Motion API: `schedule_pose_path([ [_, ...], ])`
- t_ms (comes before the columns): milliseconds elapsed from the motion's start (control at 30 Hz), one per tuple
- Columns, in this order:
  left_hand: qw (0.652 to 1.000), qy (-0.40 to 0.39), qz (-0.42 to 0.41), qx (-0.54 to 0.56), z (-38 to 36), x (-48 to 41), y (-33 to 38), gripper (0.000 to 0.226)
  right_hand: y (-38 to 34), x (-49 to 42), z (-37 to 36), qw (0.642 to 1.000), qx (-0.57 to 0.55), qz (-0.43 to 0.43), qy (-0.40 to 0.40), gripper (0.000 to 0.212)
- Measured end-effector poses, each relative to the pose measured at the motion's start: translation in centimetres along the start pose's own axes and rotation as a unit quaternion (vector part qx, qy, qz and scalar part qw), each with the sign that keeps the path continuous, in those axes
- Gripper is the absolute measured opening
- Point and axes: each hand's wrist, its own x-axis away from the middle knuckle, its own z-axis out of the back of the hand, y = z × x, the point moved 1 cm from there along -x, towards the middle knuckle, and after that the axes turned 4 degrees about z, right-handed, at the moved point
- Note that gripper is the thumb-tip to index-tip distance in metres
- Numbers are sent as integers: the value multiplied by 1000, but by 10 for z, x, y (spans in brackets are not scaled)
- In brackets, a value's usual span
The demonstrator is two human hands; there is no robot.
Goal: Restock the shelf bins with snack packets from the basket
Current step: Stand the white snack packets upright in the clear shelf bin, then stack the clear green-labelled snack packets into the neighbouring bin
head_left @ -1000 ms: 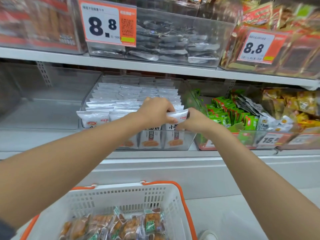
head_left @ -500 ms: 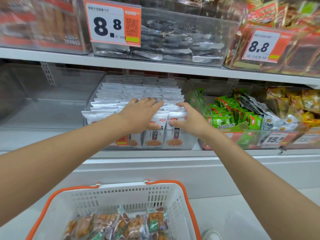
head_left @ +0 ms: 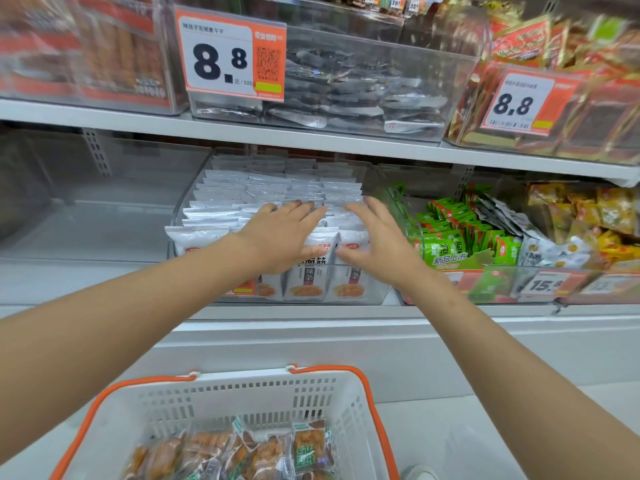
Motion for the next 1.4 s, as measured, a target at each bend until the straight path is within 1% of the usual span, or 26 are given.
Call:
schedule_pose_path([
  [67, 1000, 12, -4, 15, -1, 2, -1, 78, 3, 4, 1, 998, 18, 12, 60, 49],
  [100, 999, 24, -7, 23, -1, 4, -1, 77, 6, 5, 2, 997, 44, 13, 69, 41],
  [167, 998, 58, -11, 28, -3, 7, -2, 75, 9, 5, 4, 995, 89, 15, 42, 34],
  [200, 997, 75, -12, 27, -4, 8, -3, 73, 10, 4, 6, 996, 90, 15, 24, 32],
  [300, 994, 100, -20, 24, -8, 12, -5, 62, 5, -2, 12, 1000, 8, -2, 14, 25],
  [367, 995, 99, -24, 21, -10, 13, -4, 58, 3, -4, 8, 1000, -16, -13, -6, 25],
  [433, 995, 98, -20, 25, -10, 13, -4, 57, 6, -5, 3, 1000, 10, -9, -11, 29],
  [533, 995, 98, -18, 31, -9, 13, -4, 55, 5, -7, 7, 998, 60, 21, 5, 28],
  [600, 995, 98, -19, 25, -10, 13, -3, 56, 2, -10, 9, 997, 76, 29, -14, 29],
  [667, 995, 99, -18, 23, -10, 13, -4, 55, 2, -10, 9, 996, 88, 25, -15, 30],
  [700, 995, 99, -18, 24, -10, 14, -4, 55, 2, -9, 8, 997, 80, 18, -7, 32],
  [800, 994, 101, -18, 25, -10, 14, -4, 55, 6, -9, 5, 999, 54, -4, -3, 49],
  [900, 995, 99, -18, 13, -10, 13, -2, 56, 9, -13, -1, 994, 108, 5, -10, 42],
  [1000, 995, 99, -20, -14, -10, 13, -2, 58, 10, -10, -6, 994, 103, 13, 24, 44],
  [1100, 994, 100, -18, -33, -11, 13, -1, 59, 10, -3, -8, 993, 70, 31, 86, 50],
  [1167, 994, 103, -14, -31, -12, 14, 0, 60, 8, 0, -8, 991, 56, 45, 113, 51],
  [1300, 993, 109, 6, -37, -12, 18, 6, 66, 0, 8, -14, 985, 76, 71, 136, 47],
  [1400, 991, 127, 27, -40, -10, 25, 11, 71, -13, 19, -24, 971, 73, 102, 204, 39],
])
